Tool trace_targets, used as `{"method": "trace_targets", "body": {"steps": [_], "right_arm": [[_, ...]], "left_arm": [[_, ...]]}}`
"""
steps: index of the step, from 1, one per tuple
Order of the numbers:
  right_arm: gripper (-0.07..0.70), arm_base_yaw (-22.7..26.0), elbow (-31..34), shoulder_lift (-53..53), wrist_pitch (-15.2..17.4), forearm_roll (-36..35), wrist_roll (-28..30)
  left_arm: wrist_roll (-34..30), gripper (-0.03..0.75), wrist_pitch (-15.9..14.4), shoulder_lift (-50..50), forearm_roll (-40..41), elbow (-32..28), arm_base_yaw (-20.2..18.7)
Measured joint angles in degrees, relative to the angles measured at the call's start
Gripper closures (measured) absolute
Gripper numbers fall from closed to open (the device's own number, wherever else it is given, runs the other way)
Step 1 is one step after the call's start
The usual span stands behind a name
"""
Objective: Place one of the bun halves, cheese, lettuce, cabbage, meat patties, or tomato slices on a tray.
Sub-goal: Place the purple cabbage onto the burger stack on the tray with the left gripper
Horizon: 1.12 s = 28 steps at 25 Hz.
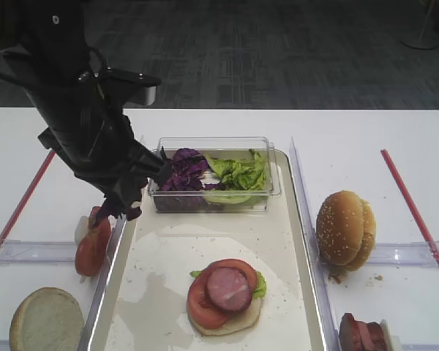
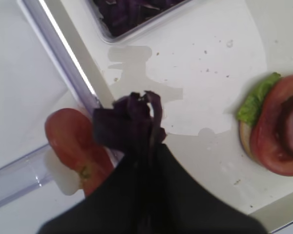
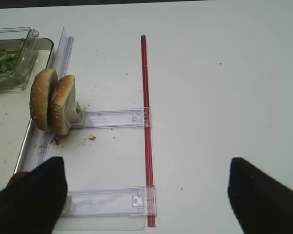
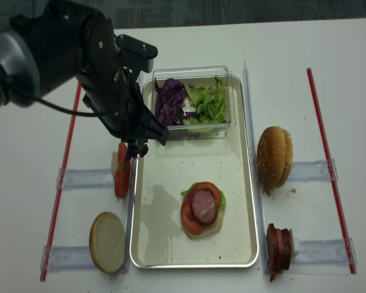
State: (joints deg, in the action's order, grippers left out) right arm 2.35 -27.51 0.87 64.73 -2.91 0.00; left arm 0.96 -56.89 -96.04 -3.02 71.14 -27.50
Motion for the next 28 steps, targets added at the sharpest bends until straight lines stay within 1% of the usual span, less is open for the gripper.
{"method": "trace_targets", "body": {"steps": [3,5,7,12,14,17,19,22,26,28], "right_arm": [[-0.046,0.0,0.0,0.0,0.0,0.0,0.0],[-0.046,0.0,0.0,0.0,0.0,0.0,0.0],[-0.046,0.0,0.0,0.0,0.0,0.0,0.0],[-0.046,0.0,0.0,0.0,0.0,0.0,0.0],[-0.046,0.0,0.0,0.0,0.0,0.0,0.0],[-0.046,0.0,0.0,0.0,0.0,0.0,0.0],[-0.046,0.0,0.0,0.0,0.0,0.0,0.0],[-0.046,0.0,0.0,0.0,0.0,0.0,0.0],[-0.046,0.0,0.0,0.0,0.0,0.0,0.0],[-0.046,0.0,0.0,0.0,0.0,0.0,0.0]], "left_arm": [[-1.3,0.693,0.1,0.0,-1.8,0.0,-0.3],[-1.7,0.694,0.2,0.0,-2.0,0.0,-1.7],[-1.8,0.697,0.4,0.0,-2.0,0.0,-4.2],[-1.7,0.704,0.8,0.0,-2.2,0.0,-13.3],[-1.0,0.704,1.6,0.0,-2.2,0.0,-16.7],[0.2,0.704,2.8,0.0,-2.2,0.0,-20.5],[0.9,0.704,3.1,0.0,-2.3,0.0,-22.2],[1.8,0.704,3.3,-1.0,-2.5,0.0,-23.6],[2.1,0.705,3.7,-2.5,-2.8,0.0,-23.8],[2.2,0.705,4.5,-2.7,-2.9,0.0,-23.8]]}}
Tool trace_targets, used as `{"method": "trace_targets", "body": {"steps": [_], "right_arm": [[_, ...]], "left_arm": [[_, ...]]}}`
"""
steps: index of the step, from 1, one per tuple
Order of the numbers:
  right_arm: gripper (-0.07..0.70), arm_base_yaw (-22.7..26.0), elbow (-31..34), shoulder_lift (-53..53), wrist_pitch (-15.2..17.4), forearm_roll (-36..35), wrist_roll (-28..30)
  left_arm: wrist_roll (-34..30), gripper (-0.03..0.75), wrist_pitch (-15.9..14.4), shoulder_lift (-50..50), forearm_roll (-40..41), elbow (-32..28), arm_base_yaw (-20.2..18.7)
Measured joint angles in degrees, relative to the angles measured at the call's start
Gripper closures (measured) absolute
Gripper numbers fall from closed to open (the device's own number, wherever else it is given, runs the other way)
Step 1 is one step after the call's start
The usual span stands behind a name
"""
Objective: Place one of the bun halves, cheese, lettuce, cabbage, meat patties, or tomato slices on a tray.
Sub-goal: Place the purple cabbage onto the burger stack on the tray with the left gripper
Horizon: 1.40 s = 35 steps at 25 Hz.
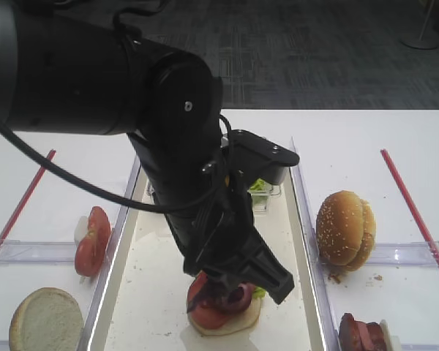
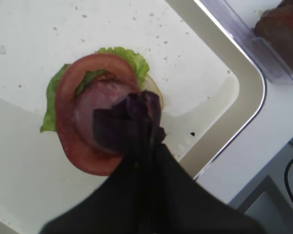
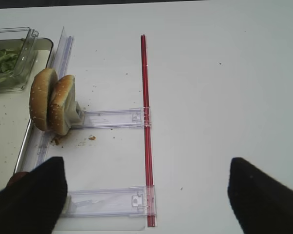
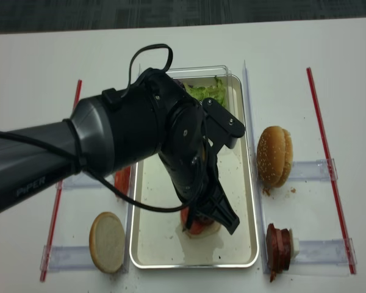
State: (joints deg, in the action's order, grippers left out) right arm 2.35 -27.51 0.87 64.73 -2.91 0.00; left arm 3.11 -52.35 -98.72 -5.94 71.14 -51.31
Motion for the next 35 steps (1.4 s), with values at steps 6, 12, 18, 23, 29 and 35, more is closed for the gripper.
{"method": "trace_targets", "body": {"steps": [6,12,18,23,29,35], "right_arm": [[-0.046,0.0,0.0,0.0,0.0,0.0,0.0],[-0.046,0.0,0.0,0.0,0.0,0.0,0.0],[-0.046,0.0,0.0,0.0,0.0,0.0,0.0],[-0.046,0.0,0.0,0.0,0.0,0.0,0.0],[-0.046,0.0,0.0,0.0,0.0,0.0,0.0],[-0.046,0.0,0.0,0.0,0.0,0.0,0.0]], "left_arm": [[0.3,0.706,1.9,-1.9,-0.1,0.2,0.0],[4.0,0.706,2.3,-4.0,5.1,1.9,0.0],[4.5,0.706,1.7,-4.9,6.7,2.4,0.8],[4.7,0.706,1.5,-5.0,6.9,2.4,1.1],[4.7,0.706,1.4,-5.0,6.9,2.4,1.1],[4.7,0.690,0.5,-5.0,6.9,2.4,1.1]]}}
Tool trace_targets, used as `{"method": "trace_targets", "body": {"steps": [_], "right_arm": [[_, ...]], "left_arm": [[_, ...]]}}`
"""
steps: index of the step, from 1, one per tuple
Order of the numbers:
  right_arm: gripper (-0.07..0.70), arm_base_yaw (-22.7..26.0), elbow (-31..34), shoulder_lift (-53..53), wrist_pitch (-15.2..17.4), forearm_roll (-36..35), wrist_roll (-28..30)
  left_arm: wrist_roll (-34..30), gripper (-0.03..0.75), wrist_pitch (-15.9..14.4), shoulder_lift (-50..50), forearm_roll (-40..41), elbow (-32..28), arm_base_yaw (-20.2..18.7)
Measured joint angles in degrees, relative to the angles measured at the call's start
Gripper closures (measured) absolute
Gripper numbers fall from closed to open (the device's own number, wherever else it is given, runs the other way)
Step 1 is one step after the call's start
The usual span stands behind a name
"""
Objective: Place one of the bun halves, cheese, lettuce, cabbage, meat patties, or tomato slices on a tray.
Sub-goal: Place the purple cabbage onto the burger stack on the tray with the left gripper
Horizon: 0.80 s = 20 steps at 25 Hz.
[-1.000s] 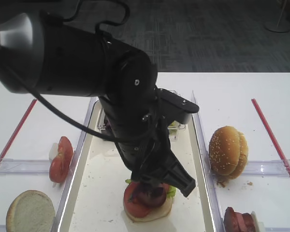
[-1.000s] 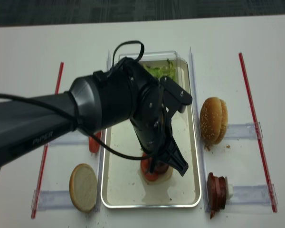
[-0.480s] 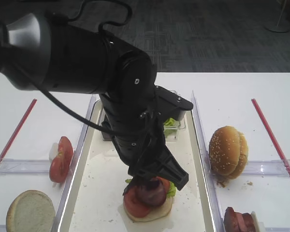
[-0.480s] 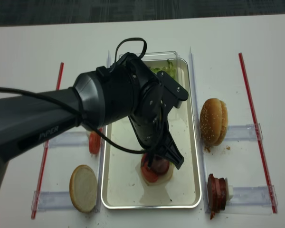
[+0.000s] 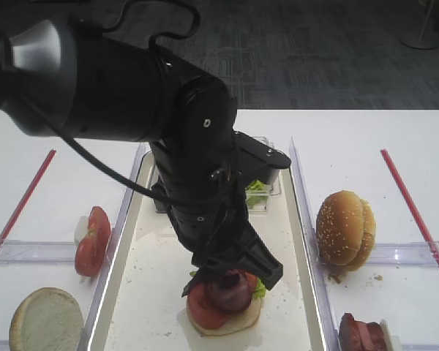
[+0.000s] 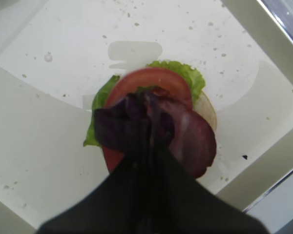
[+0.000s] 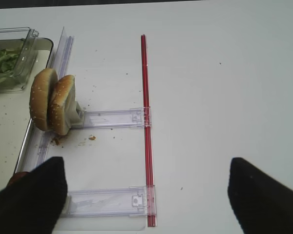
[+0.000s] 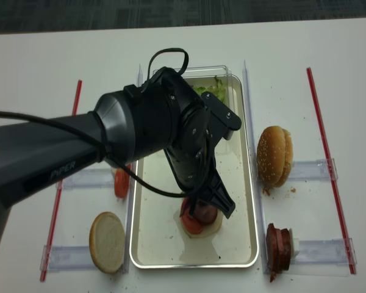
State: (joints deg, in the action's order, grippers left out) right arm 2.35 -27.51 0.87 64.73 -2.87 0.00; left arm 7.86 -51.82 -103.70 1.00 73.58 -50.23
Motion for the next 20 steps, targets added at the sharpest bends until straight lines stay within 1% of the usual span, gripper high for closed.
{"method": "trace_targets", "body": {"steps": [5,10,13,20], "right_arm": [[-0.046,0.0,0.0,0.0,0.0,0.0,0.0],[-0.046,0.0,0.0,0.0,0.0,0.0,0.0],[-0.046,0.0,0.0,0.0,0.0,0.0,0.0],[-0.046,0.0,0.0,0.0,0.0,0.0,0.0]], "left_arm": [[0.0,0.664,-0.3,0.0,0.0,0.0,0.0],[0.0,0.584,-0.4,0.0,-0.1,0.0,0.0],[0.0,0.507,-0.4,0.0,-0.4,0.0,0.0],[-2.7,0.276,-0.4,0.0,-3.1,0.0,0.0]]}}
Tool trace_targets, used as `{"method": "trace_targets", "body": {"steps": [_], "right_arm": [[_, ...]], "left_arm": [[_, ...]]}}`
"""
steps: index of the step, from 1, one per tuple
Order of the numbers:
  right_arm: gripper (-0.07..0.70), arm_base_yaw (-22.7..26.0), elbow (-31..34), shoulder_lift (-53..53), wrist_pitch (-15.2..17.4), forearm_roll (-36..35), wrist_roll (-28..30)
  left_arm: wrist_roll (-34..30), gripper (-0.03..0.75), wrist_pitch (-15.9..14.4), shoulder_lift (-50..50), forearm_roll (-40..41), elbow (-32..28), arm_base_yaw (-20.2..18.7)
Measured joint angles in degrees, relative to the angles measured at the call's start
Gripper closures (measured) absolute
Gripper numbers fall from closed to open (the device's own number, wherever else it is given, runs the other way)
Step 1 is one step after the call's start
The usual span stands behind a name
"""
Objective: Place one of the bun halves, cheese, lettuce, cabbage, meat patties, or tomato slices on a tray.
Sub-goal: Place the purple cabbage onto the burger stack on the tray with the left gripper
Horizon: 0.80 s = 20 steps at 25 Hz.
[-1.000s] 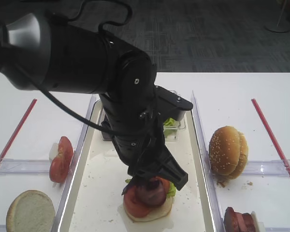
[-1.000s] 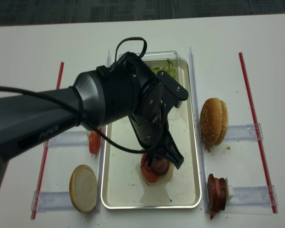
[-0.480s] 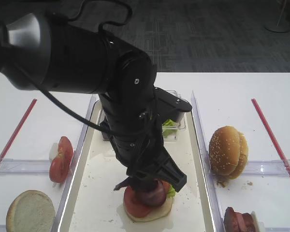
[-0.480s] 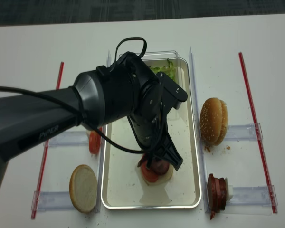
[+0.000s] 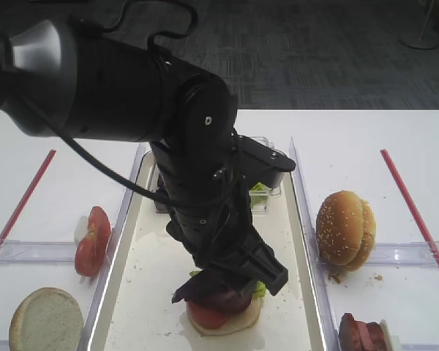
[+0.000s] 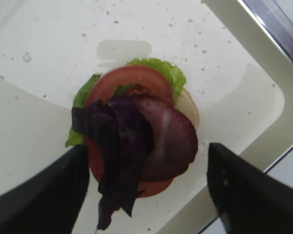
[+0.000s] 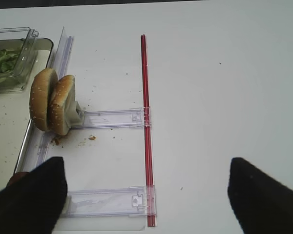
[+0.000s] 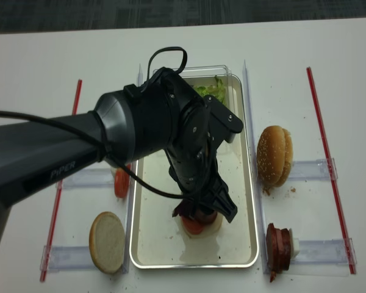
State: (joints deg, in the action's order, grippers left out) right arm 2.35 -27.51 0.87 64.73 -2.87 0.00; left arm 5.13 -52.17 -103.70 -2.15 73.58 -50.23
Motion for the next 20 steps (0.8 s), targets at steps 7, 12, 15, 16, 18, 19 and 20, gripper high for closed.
{"method": "trace_targets", "body": {"steps": [7,12,15,16,18,19,20], "right_arm": [[-0.046,0.0,0.0,0.0,0.0,0.0,0.0],[-0.046,0.0,0.0,0.0,0.0,0.0,0.0],[-0.046,0.0,0.0,0.0,0.0,0.0,0.0],[-0.046,0.0,0.0,0.0,0.0,0.0,0.0],[-0.046,0.0,0.0,0.0,0.0,0.0,0.0],[-0.046,0.0,0.0,0.0,0.0,0.0,0.0],[-0.046,0.0,0.0,0.0,0.0,0.0,0.0]], "left_arm": [[-0.5,0.129,0.0,0.0,-0.1,0.0,0.0],[-1.0,0.117,0.4,0.0,-0.5,0.0,0.0],[-1.1,0.116,0.4,0.0,-0.9,0.0,0.0],[-1.1,0.116,0.4,0.0,-1.0,0.0,0.0],[-1.1,0.116,0.4,0.0,-1.0,0.0,0.0],[-1.1,0.116,0.4,0.0,-1.0,0.0,0.0],[-1.1,0.116,0.4,0.0,-1.0,0.0,0.0]]}}
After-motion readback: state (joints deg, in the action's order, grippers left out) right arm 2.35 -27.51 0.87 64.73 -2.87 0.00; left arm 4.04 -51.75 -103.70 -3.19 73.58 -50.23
